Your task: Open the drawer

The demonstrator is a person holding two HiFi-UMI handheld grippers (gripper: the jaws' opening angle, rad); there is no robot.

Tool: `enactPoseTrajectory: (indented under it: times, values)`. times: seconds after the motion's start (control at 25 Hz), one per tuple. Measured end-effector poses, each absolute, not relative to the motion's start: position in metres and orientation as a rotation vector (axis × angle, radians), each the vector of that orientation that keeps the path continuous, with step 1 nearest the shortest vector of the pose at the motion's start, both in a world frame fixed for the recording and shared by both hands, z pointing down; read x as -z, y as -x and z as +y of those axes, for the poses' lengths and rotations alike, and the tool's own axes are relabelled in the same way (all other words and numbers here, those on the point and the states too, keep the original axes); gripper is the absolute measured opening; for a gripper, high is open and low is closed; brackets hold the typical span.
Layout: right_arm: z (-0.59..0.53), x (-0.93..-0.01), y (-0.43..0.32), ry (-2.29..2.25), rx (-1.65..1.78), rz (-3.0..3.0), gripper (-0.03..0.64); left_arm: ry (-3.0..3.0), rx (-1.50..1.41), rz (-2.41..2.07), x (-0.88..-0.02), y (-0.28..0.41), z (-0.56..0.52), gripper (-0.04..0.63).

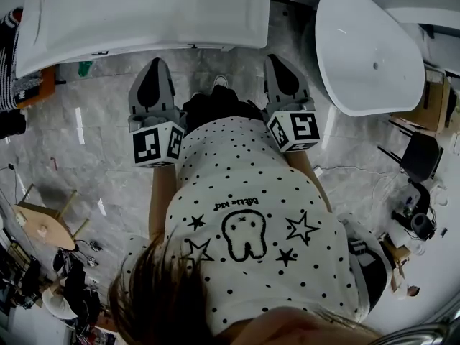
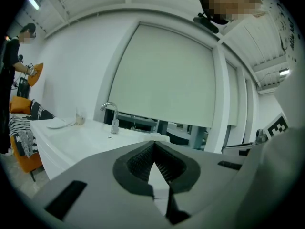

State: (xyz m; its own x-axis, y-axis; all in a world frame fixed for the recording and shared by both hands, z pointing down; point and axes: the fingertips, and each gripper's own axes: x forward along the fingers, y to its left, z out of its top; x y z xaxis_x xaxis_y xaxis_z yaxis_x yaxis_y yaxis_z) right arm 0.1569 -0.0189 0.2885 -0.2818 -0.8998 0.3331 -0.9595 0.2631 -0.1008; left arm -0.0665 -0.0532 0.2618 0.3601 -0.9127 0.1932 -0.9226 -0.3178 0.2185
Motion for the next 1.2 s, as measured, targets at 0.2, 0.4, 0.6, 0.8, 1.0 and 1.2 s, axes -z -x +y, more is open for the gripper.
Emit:
enactPoseTrajectory:
  times: [0.2,0.4,0.6,0.8,1.0,1.2]
  values:
    - [-0.018,-0.290,-0.154,-1.715,-0.433,-2.332,0.015,-2.317,-0.049,-1.651,-0.261,0.071,-0.051,0.005]
    - [-0.018,-0.289,-0.154,-1.739,-0.436,-2.322,0.015,-2.332,-0.060,-1.629,-0.262,0.069,-0.053,0.005]
    - [-0.015,-0.288,-0.161,-1.785,-0.436,-2.298,0.015,-2.372,-0.059,-1.584,-0.259,0.060,-0.058,0.005]
    - [-0.013,-0.287,-0.164,-1.818,-0.437,-2.279,0.015,-2.402,-0.058,-1.543,-0.258,0.053,-0.062,0.005]
    - [-0.015,-0.280,-0.164,-1.836,-0.441,-2.271,0.015,-2.416,-0.070,-1.521,-0.251,0.049,-0.066,0.005]
    - [-0.016,-0.280,-0.163,-1.836,-0.445,-2.273,0.015,-2.416,-0.079,-1.511,-0.252,0.048,-0.066,0.005]
